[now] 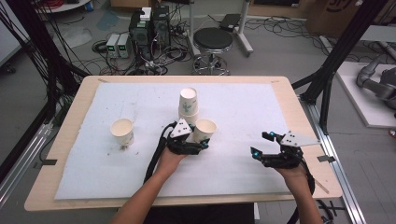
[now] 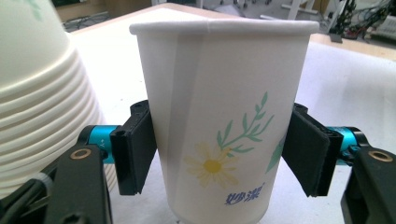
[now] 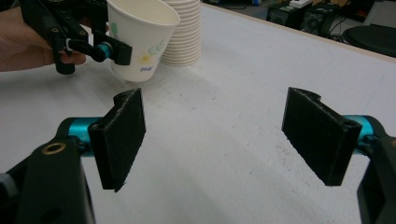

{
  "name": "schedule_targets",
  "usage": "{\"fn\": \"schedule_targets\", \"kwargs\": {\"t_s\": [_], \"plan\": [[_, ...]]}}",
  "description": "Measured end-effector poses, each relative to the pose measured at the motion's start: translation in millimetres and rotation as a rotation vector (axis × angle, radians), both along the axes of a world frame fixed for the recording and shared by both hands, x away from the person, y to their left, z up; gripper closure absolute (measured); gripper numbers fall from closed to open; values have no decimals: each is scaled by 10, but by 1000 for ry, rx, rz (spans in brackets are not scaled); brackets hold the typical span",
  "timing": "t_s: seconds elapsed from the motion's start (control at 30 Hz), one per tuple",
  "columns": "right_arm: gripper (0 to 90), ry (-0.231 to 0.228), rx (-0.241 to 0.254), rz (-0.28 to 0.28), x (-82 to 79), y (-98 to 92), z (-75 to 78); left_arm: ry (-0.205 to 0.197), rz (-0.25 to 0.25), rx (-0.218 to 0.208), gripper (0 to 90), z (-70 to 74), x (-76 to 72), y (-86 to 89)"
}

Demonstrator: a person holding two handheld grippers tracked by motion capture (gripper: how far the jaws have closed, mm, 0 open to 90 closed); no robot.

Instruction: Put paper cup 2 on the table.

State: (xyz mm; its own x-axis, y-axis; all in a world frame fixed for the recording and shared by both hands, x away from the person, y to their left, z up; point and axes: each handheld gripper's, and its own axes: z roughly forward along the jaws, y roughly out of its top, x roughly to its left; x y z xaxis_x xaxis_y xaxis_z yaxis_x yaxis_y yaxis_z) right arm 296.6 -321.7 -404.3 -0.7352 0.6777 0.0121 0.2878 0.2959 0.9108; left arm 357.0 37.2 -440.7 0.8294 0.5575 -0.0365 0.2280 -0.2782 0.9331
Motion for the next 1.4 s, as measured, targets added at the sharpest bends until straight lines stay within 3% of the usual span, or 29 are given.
{"fn": "schedule_targets", "kwargs": {"t_s": [0.23, 0.5, 0.67, 0.83, 1.1, 1.23, 1.4], "plan": [[223, 3, 2, 3, 3, 6, 3, 29, -20, 67, 321, -64, 27, -73], [223, 7, 3, 2, 6, 8, -1, 40, -24, 99, 323, -81, 13, -89], [223, 5, 1, 3, 2, 6, -4, 43, -9, 156, 327, -44, -72, -44], [222, 13, 1, 4, -9, 4, -5, 44, 5, 184, 329, -72, -171, 41], [223, 16, 3, 15, -4, 24, -2, 66, 5, 163, 295, -92, -172, 75], [223, 17, 2, 13, -2, 12, -9, 107, 13, 92, 154, -98, -192, 158], [223, 22, 3, 14, -3, -9, -24, 104, 7, 8, 154, -24, -309, 421]]}}
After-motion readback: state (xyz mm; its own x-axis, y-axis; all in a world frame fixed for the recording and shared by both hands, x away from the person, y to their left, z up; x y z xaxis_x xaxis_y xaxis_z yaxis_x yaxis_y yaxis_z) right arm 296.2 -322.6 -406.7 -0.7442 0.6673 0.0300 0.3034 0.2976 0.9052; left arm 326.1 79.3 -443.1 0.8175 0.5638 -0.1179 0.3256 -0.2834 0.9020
